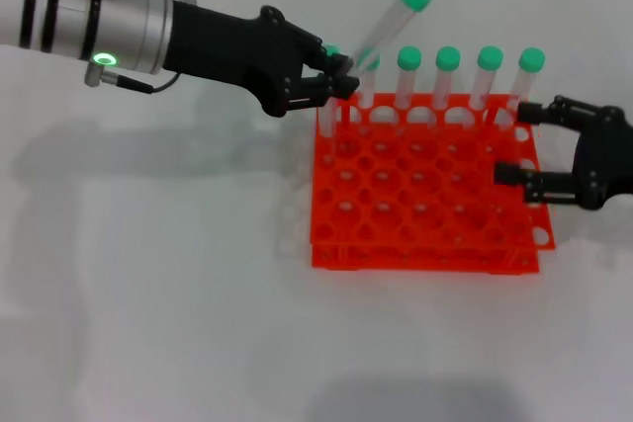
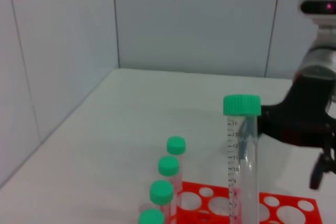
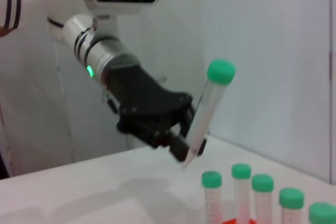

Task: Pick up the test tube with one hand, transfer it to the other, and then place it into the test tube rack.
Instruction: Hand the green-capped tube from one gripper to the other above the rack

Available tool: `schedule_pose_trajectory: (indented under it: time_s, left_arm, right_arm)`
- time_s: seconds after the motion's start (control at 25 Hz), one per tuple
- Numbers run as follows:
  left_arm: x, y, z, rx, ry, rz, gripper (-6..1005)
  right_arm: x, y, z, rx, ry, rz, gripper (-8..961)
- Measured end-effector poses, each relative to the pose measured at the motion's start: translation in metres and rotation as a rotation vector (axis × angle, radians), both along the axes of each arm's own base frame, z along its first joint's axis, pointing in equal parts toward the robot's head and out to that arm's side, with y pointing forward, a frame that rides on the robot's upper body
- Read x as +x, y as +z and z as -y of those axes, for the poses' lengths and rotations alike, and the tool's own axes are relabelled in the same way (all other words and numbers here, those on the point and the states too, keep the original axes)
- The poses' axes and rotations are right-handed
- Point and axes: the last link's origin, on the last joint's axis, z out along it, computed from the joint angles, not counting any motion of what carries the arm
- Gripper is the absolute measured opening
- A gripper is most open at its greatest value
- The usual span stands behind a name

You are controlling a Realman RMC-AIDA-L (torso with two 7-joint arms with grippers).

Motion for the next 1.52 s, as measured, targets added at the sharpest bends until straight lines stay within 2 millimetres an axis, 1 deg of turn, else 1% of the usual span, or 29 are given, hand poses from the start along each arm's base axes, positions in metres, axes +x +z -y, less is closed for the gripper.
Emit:
schedule_pose_trajectory:
  time_s: [0.24, 0.4, 0.52, 0.72, 0.84, 0.88, 1.0, 1.32, 1.52]
  left_arm:
    - [0.002, -0.006, 0.001, -0.005, 0.007, 0.001, 191]
    - [0.002, -0.008, 0.000, 0.003, 0.012, 0.002, 192]
    - [0.002, -0.010, 0.000, 0.011, 0.017, 0.007, 191]
    - [0.004, -0.016, 0.001, 0.015, 0.017, 0.009, 192]
    - [0.004, -0.018, 0.002, 0.013, 0.015, 0.010, 192]
    - [0.004, -0.018, 0.002, 0.013, 0.015, 0.010, 192]
    - [0.004, -0.018, 0.002, 0.013, 0.017, 0.013, 192]
    - [0.007, -0.021, 0.004, 0.008, 0.013, 0.021, 192]
    - [0.010, -0.023, 0.004, 0.007, 0.003, 0.024, 192]
  right_arm:
    - [-0.007, 0.013, -0.011, 0.039, -0.033, -0.070, 869]
    - [-0.016, 0.020, -0.017, 0.078, -0.038, -0.170, 869]
    - [-0.024, 0.020, -0.018, 0.076, -0.047, -0.256, 869]
    - [-0.032, 0.009, -0.018, 0.073, -0.074, -0.356, 869]
    - [-0.040, -0.005, -0.015, 0.076, -0.050, -0.396, 869]
    - [-0.040, -0.005, -0.015, 0.076, -0.050, -0.396, 869]
    - [-0.046, -0.016, -0.014, 0.069, -0.038, -0.431, 869]
    - [-0.059, -0.029, -0.018, 0.105, 0.002, -0.457, 868]
    - [-0.064, -0.031, -0.021, 0.108, 0.012, -0.454, 868]
